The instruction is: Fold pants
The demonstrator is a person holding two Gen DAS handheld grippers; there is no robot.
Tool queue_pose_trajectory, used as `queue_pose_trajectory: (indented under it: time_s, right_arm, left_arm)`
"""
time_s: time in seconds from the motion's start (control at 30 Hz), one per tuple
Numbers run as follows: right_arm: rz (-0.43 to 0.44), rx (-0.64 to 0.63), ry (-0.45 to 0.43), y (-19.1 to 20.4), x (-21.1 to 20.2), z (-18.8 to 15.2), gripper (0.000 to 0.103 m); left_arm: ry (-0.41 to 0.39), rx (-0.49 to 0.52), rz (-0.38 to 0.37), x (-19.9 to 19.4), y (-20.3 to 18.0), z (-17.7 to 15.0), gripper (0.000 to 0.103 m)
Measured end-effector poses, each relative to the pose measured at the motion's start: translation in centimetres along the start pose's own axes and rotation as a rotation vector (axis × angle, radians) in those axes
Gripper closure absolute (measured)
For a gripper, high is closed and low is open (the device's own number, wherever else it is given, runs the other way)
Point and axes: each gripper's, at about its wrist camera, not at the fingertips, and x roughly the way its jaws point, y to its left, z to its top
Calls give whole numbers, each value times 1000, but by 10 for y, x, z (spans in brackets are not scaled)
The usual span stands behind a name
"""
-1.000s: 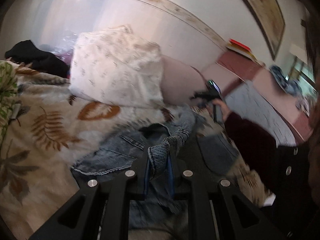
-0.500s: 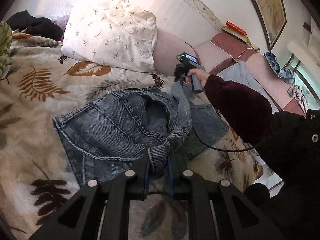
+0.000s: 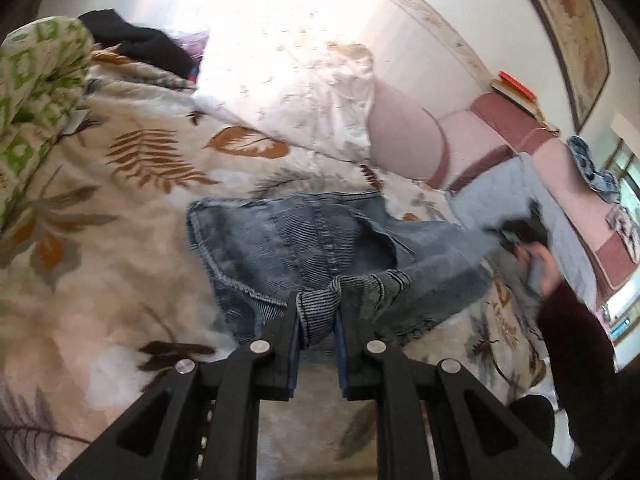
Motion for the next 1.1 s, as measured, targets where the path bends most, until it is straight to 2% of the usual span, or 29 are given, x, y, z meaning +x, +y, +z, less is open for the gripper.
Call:
queue_pose_trajectory:
  time_s: [0.07, 0.13, 0.33, 0.47, 0.57, 0.67, 0.77, 0.83, 0.87, 0.93, 1.0, 1.1]
  right_arm:
    - [44, 47, 22, -37, -10, -23, 96]
    - [52, 83, 27, -58, -17, -49, 96]
    - [121, 185, 40, -97, -9, -87, 96]
    - [101, 189, 98, -107, 0, -86, 96]
    - [132, 235, 126, -118, 4, -88, 95]
    - [151, 230, 136, -122, 6, -85, 93]
    - [159, 218, 151, -123, 2, -82, 87]
    - [151, 210, 135, -125, -7, -78, 76]
    - [119, 197, 119, -127, -14, -76, 73]
    - [22, 164, 52, -132, -28, -71, 57]
    - [-20, 156, -8, -139, -38, -66, 57]
    - [27, 172, -70, -150, -47, -60, 56]
  left_arm:
    - [3, -5, 24, 0, 4, -3, 86]
    - [11, 2, 52, 1, 4, -6, 86]
    - [50, 69, 133, 11, -4, -17, 86]
    - [65, 84, 180, 17, -5, -21, 82]
    - [109, 59, 224, 26, 3, -28, 77]
    - [118, 52, 258, 28, 3, -35, 71]
    - [111, 36, 270, 17, 1, -43, 71]
    - [92, 22, 300, 6, 1, -51, 66]
    - [90, 6, 312, 0, 3, -54, 66]
    - [74, -13, 339, -12, 6, -60, 66]
    - [43, 3, 386, -22, 2, -60, 66]
    - [-24, 103, 421, -32, -25, -47, 66]
